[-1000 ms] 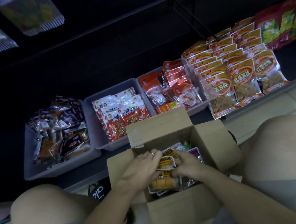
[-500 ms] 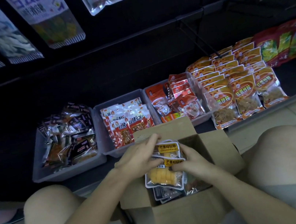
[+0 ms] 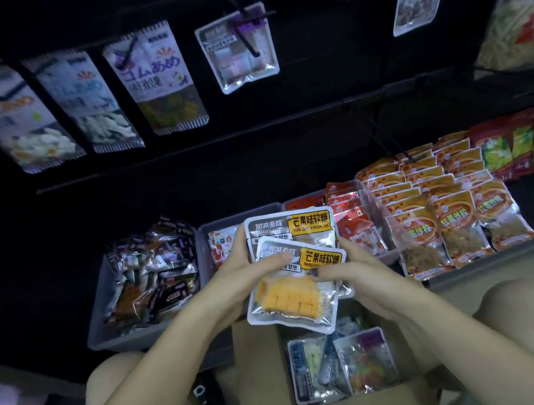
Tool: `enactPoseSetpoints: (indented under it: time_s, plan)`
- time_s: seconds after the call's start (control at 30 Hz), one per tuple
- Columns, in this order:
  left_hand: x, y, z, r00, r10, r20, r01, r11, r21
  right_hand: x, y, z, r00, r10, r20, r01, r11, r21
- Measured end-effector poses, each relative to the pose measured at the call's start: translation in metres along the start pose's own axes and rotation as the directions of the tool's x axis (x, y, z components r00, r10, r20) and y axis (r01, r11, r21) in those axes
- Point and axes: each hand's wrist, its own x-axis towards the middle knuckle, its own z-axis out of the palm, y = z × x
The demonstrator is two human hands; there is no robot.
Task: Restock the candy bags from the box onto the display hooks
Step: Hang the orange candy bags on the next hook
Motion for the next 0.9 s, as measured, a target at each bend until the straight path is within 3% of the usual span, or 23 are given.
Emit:
enactPoseSetpoints:
  time_s: [0.17, 0.4, 0.53, 0.73, 0.83, 0.9]
  plan:
    - [-0.015, 0.036, -0.006, 0.979, 0.157, -0.128, -0.158, 0.987, 0.007, -0.003, -0.055, 0.026, 0.996, -0.085, -0.001, 0.085, 0.996, -0.006]
    - [-0.039, 0.101, -0.031, 0.887, 0.363, -0.286, -0.359, 0.931, 0.068, 0.002, -0.133, 0.065, 0.971, -0.238, -0.011, 0.238, 0.971, 0.021]
    - [-0.061, 0.150, -0.051, 0.843, 0.443, -0.305, -0.428, 0.896, 0.119, 0.005, -0.181, 0.086, 0.955, -0.292, 0.050, 0.293, 0.956, -0.017]
    - [-0.099, 0.214, -0.072, 0.772, 0.557, -0.308, -0.531, 0.830, 0.171, -0.001, -0.238, 0.103, 0.899, -0.369, 0.236, 0.363, 0.929, 0.068]
    - [-0.110, 0.236, -0.084, 0.732, 0.590, -0.340, -0.569, 0.805, 0.171, -0.001, -0.256, 0.110, 0.875, -0.427, 0.229, 0.408, 0.904, 0.126]
    - [-0.114, 0.249, -0.094, 0.705, 0.599, -0.380, -0.592, 0.792, 0.149, 0.002, -0.268, 0.113, 0.880, -0.452, 0.145, 0.435, 0.890, 0.134]
